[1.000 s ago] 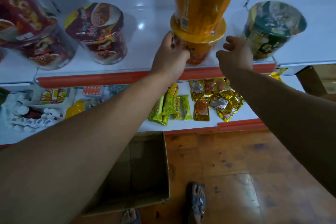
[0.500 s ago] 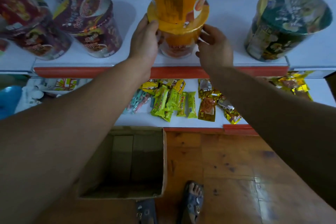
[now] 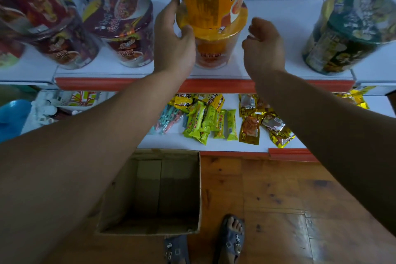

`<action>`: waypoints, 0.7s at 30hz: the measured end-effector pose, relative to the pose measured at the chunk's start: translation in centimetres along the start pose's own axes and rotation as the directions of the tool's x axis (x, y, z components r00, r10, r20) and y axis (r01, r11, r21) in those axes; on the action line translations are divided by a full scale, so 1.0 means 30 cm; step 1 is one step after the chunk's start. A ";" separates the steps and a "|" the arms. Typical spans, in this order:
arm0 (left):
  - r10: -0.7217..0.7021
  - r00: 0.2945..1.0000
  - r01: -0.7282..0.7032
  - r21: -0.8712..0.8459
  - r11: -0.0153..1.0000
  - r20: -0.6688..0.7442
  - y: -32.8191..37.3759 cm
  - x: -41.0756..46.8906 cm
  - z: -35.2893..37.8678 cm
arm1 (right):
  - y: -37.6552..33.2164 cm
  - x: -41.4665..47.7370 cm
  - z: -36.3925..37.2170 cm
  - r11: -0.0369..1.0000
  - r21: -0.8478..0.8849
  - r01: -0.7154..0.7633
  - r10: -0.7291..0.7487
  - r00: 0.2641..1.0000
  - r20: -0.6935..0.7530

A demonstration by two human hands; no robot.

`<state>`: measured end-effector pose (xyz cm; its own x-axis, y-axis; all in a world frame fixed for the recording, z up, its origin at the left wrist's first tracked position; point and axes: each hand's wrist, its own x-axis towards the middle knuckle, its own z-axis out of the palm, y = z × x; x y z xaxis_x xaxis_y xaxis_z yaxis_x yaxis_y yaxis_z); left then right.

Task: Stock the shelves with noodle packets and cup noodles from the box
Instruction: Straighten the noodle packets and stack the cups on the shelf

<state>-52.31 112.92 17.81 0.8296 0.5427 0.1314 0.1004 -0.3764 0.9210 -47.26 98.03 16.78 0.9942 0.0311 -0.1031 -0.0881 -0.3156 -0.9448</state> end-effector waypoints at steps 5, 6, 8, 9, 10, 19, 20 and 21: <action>0.043 0.998 -0.043 -0.001 0.999 0.034 0.053 -0.023 -0.003 | -0.086 0.006 0.008 0.987 -0.004 0.162 -0.162 0.986 0.045; 0.042 0.998 -0.042 -0.009 0.999 0.053 0.058 -0.023 -0.005 | -0.094 0.002 0.013 0.980 -0.020 0.199 -0.198 0.979 0.049; 0.023 0.996 -0.024 0.017 1.000 0.081 0.068 -0.019 -0.014 | -0.096 -0.015 0.018 0.977 -0.013 0.215 -0.214 0.976 0.039; 0.012 0.995 -0.015 0.029 0.999 0.096 0.073 -0.012 -0.017 | -0.091 -0.025 0.019 0.979 0.005 0.203 -0.203 0.979 0.036; -0.004 0.994 0.000 0.038 0.999 0.107 0.081 -0.004 -0.024 | -0.081 -0.035 0.020 0.981 0.022 0.194 -0.195 0.980 0.040; -0.126 0.990 0.128 -0.024 0.991 0.057 0.087 0.038 -0.050 | -0.091 -0.041 0.016 0.989 0.035 0.141 -0.142 0.990 0.001; -0.126 0.991 0.128 -0.038 0.991 0.054 0.078 0.027 -0.052 | -0.102 -0.026 0.017 0.987 0.022 0.156 -0.157 0.987 0.039; -0.121 0.990 0.124 -0.040 0.991 0.065 0.068 0.023 -0.053 | -0.111 -0.019 0.021 0.983 0.006 0.183 -0.183 0.980 0.075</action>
<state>-52.41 113.71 20.35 0.8453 0.5342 -0.0054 0.1803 -0.2757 0.9442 -47.57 99.66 19.77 0.9861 0.1593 0.0480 0.0946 -0.2992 -0.9495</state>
